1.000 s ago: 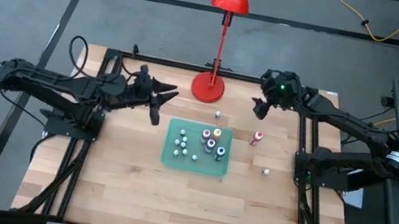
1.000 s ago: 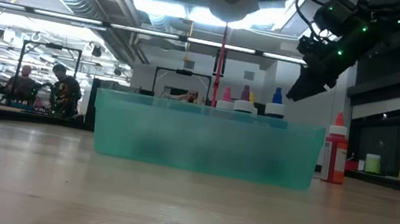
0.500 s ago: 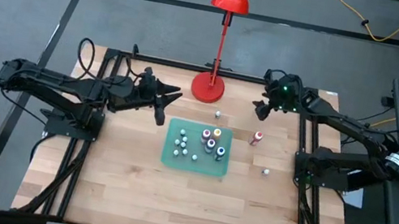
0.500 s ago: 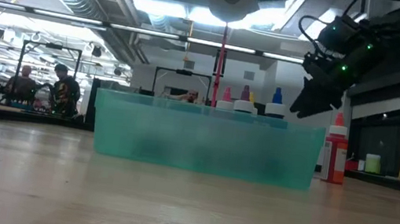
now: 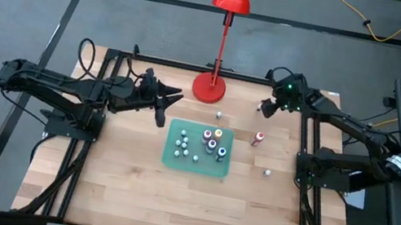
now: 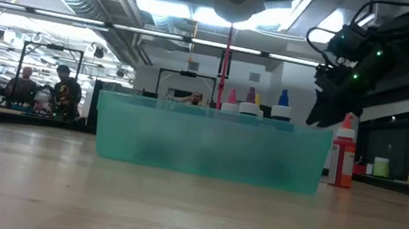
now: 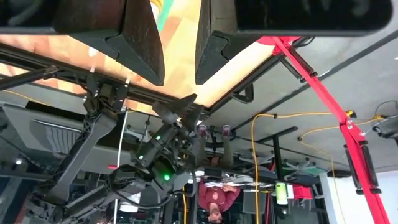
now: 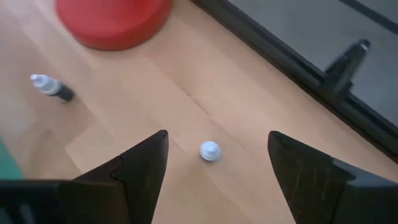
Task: Pick & Place food coloring
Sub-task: Put the small pink food coloring bottle into the green bin
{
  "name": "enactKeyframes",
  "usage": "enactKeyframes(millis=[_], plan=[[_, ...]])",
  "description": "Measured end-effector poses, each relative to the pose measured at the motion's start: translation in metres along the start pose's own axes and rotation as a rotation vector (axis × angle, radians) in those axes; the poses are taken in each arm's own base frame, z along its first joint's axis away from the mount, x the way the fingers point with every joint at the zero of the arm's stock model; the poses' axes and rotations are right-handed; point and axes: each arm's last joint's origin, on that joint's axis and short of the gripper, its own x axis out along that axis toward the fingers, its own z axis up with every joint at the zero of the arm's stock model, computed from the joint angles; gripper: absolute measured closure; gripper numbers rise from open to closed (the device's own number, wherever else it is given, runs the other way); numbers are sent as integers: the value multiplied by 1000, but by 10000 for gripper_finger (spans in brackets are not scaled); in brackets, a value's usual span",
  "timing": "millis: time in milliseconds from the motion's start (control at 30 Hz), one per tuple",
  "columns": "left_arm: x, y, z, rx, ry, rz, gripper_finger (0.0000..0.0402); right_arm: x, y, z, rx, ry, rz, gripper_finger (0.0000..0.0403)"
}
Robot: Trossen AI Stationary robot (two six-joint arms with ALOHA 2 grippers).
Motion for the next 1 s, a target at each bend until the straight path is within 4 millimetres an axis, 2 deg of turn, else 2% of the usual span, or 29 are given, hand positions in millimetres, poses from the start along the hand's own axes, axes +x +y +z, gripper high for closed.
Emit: enactKeyframes(millis=[133,333,767,1000], plan=[[2,2,0,-2,2,13,315,0,-7,-3,42,26,-21,126],[3,6,0,-9,1,22,315,2,-7,-6,12,28,-18,118],[4,7,0,-16,0,30,316,27,-7,-46,68,60,-2,117],[5,11,1,-14,-2,47,315,35,-7,-53,67,34,-2,117]])
